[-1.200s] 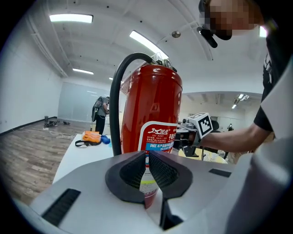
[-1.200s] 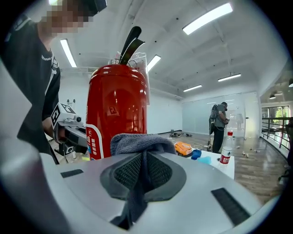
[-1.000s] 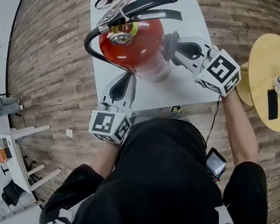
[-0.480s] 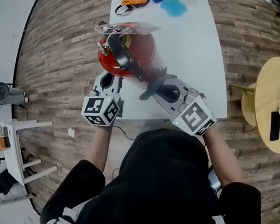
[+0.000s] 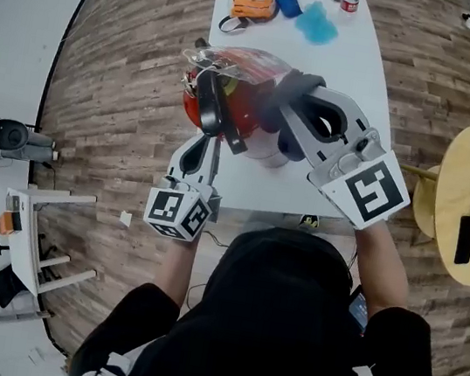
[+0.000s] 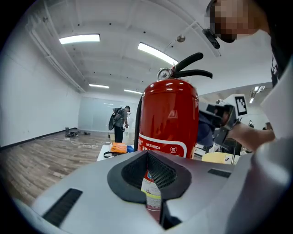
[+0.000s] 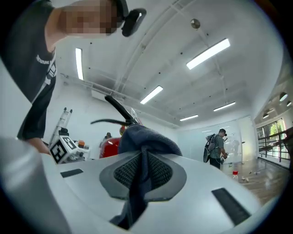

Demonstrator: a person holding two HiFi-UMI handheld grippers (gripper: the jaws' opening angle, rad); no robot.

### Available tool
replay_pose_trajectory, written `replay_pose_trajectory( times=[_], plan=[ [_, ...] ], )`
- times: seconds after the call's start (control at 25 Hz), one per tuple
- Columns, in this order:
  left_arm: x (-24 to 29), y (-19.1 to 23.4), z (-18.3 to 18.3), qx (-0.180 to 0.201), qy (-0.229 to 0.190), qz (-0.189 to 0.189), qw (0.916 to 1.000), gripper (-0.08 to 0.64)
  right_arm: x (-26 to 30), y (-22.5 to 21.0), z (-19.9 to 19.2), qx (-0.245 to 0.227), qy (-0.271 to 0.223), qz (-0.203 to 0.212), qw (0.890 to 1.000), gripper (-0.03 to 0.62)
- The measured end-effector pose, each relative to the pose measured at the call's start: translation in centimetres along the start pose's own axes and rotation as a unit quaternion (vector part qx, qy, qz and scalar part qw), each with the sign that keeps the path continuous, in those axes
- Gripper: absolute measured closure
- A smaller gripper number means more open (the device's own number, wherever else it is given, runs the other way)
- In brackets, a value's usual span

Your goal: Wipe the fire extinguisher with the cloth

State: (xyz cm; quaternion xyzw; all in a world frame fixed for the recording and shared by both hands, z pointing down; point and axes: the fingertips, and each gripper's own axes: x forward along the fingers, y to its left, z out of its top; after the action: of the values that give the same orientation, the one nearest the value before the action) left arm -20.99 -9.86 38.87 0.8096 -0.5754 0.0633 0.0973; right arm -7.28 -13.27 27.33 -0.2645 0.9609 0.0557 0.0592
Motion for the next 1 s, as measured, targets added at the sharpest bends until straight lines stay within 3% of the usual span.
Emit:
replay_pose_trajectory(
  times=[0.24,0.48,0.6,0.72,0.8,0.92,1.0],
  plan=[
    [-1.1,-2.1,-0.2,-0.026,0.008,-0.004,0.9996,0.537,1.4,-1.4,-6.0,0.053,0.056,0.051,0.996,0.560],
    [-0.9,-1.3,0.0,-0.012,0.005,0.014,0.9998,0.537,-0.5,2.7,-6.9,0.087,0.041,0.112,0.989,0.560],
    [-0.5,0.7,0.1,-0.017,0.000,0.033,0.9993,0.538,-0.3,6.3,-9.6,0.076,0.070,0.133,0.986,0.560],
    [0.5,2.9,0.5,-0.006,-0.004,0.044,0.9990,0.538,0.2,8.8,-15.6,0.054,0.128,0.133,0.981,0.560],
    [1.2,4.1,0.8,0.001,-0.004,0.045,0.9990,0.538,0.3,9.2,-19.0,0.077,0.146,0.132,0.977,0.560],
    [2.0,5.0,1.1,0.008,-0.003,0.050,0.9987,0.538,0.5,9.5,-20.0,0.106,0.119,0.137,0.978,0.560],
    [2.2,5.2,1.1,0.001,-0.006,0.052,0.9986,0.538,0.4,9.7,-21.9,0.097,0.149,0.138,0.974,0.560]
  ],
)
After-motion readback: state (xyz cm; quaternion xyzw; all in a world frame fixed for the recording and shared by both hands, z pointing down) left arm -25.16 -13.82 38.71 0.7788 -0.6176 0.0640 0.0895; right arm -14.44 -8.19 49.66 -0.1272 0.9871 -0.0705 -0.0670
